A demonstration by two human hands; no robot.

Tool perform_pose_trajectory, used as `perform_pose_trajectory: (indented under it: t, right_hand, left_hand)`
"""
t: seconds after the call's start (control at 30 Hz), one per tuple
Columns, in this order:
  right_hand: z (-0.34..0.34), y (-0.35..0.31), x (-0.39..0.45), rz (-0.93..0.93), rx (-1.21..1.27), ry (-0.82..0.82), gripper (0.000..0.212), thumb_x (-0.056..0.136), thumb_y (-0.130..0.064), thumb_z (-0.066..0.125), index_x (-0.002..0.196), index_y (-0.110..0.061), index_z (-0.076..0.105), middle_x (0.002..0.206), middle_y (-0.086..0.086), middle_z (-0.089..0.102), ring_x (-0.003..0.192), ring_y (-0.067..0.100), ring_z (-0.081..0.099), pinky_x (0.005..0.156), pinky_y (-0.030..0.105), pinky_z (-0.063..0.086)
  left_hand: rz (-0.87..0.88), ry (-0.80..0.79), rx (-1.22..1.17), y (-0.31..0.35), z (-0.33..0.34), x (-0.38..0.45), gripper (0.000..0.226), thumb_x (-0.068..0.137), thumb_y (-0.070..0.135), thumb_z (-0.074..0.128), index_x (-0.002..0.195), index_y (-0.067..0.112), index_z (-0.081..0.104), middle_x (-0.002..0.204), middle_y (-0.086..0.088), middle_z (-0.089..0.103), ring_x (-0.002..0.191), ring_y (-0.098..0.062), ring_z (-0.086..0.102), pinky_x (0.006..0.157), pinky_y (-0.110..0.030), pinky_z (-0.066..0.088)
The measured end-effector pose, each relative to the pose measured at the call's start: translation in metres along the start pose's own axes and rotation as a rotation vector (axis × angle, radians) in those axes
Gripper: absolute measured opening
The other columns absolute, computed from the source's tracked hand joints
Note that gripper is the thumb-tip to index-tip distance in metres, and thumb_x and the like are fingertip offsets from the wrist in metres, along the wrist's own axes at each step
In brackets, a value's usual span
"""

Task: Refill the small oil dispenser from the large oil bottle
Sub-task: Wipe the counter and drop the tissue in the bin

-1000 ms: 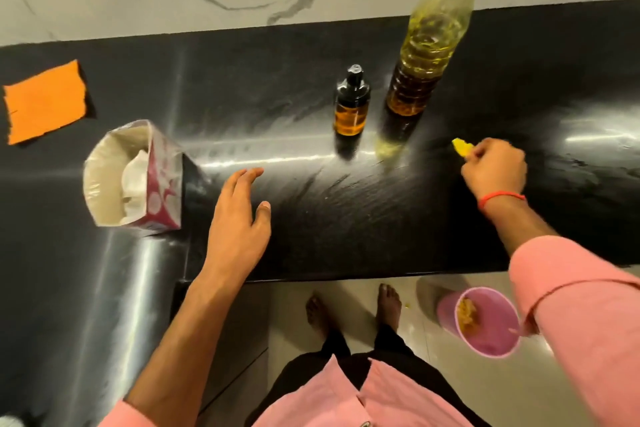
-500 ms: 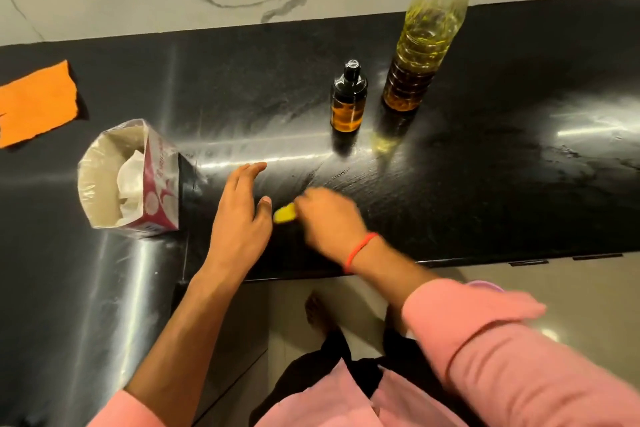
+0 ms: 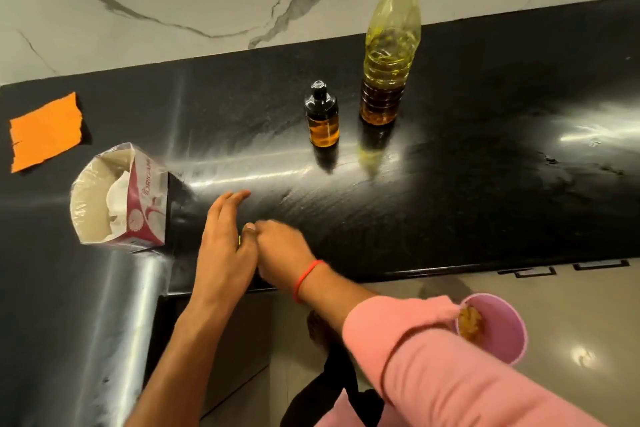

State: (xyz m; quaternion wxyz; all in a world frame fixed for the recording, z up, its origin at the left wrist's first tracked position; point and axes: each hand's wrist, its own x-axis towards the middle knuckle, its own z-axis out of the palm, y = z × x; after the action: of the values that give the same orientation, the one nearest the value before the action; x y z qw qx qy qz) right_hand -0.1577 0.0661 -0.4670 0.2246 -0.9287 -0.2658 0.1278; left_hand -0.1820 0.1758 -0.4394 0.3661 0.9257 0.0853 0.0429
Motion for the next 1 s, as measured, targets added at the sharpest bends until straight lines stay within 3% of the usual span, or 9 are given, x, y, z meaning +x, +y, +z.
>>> perform_pose_trajectory:
  t: [0.13,0.23,0.33,0.47,0.57,0.67,0.8,0.9,1.0]
  right_hand:
    - [-0.023,0.04,-0.032,-0.07,-0.082,0.021,0.02,0.08,-0.009,0.068,0.099,-0.009,0.073,0.097,0.012,0.067,0.092,0.038,0.066,0.071,0.043,0.054]
    - [-0.072,0.143,-0.057,0.282,-0.19,0.167,0.016,0.088,-0.012,0.057,0.093,-0.008,0.072,0.097,0.015,0.069,0.095,0.04,0.068,0.076,0.043,0.055]
    - [-0.134,0.261,-0.119,0.695,-0.24,0.349,0.017,0.086,-0.012,0.06,0.093,-0.004,0.074,0.094,0.023,0.071,0.09,0.045,0.068,0.075,0.046,0.056]
    - [-0.154,0.309,-0.174,1.043,-0.082,0.533,0.018,0.084,-0.011,0.067,0.098,-0.008,0.077,0.094,0.027,0.072,0.093,0.048,0.067,0.084,0.049,0.057]
    - [-0.114,0.251,-0.147,0.933,-0.025,0.55,0.012,0.083,-0.013,0.066,0.088,-0.007,0.075,0.088,0.022,0.072,0.086,0.044,0.069,0.071,0.044,0.056]
    - [-0.051,0.152,-0.115,0.547,0.0,0.424,0.005,0.076,-0.009,0.073,0.072,-0.007,0.07,0.074,0.016,0.066,0.068,0.04,0.066,0.051,0.038,0.05]
    - [-0.02,0.077,-0.115,0.098,-0.034,0.112,0.018,0.074,-0.01,0.07,0.092,-0.013,0.073,0.086,0.009,0.064,0.077,0.034,0.065,0.057,0.036,0.05]
    - [-0.038,0.118,-0.127,0.118,-0.103,0.201,0.006,0.078,-0.012,0.068,0.083,-0.012,0.071,0.083,0.009,0.065,0.078,0.036,0.067,0.056,0.038,0.051]
    - [-0.077,0.211,-0.154,0.426,-0.211,0.353,0.012,0.086,-0.014,0.061,0.083,-0.008,0.072,0.085,0.015,0.069,0.081,0.04,0.068,0.064,0.043,0.055]
  left_hand:
    - [-0.006,-0.012,-0.009,0.018,0.009,-0.007,0.05,0.097,0.002,0.057,0.143,0.019,0.051,0.149,0.0,0.047,0.141,-0.014,0.041,0.119,-0.035,0.032]
    - [-0.009,-0.035,-0.005,0.024,0.017,-0.017,0.048,0.098,0.003,0.056,0.143,0.02,0.051,0.15,-0.001,0.045,0.142,-0.015,0.04,0.119,-0.033,0.03]
    - [-0.022,-0.054,0.001,0.026,0.024,-0.028,0.048,0.098,0.004,0.056,0.144,0.02,0.05,0.151,-0.001,0.044,0.143,-0.015,0.038,0.12,-0.038,0.03]
    - [-0.021,-0.065,0.018,0.031,0.035,-0.033,0.048,0.098,0.006,0.058,0.143,0.019,0.05,0.15,-0.004,0.046,0.143,-0.019,0.04,0.119,-0.034,0.029]
    - [0.014,-0.092,0.026,0.049,0.051,-0.027,0.047,0.098,0.007,0.058,0.143,0.018,0.05,0.15,-0.004,0.046,0.142,-0.02,0.039,0.116,-0.029,0.028]
    - [0.05,-0.108,0.002,0.074,0.067,-0.016,0.048,0.099,0.007,0.056,0.144,0.02,0.049,0.152,-0.004,0.044,0.144,-0.02,0.038,0.117,-0.032,0.029]
    - [0.073,-0.114,-0.036,0.1,0.082,-0.011,0.048,0.101,0.006,0.052,0.146,0.021,0.046,0.153,-0.003,0.041,0.142,-0.02,0.039,0.116,-0.034,0.032]
    - [0.072,-0.132,-0.037,0.101,0.084,-0.016,0.047,0.102,0.01,0.052,0.147,0.023,0.045,0.155,-0.002,0.039,0.144,-0.02,0.037,0.118,-0.046,0.034]
    - [0.042,-0.142,-0.023,0.091,0.077,-0.028,0.047,0.102,0.012,0.053,0.147,0.025,0.046,0.157,-0.002,0.038,0.146,-0.02,0.035,0.12,-0.048,0.033]
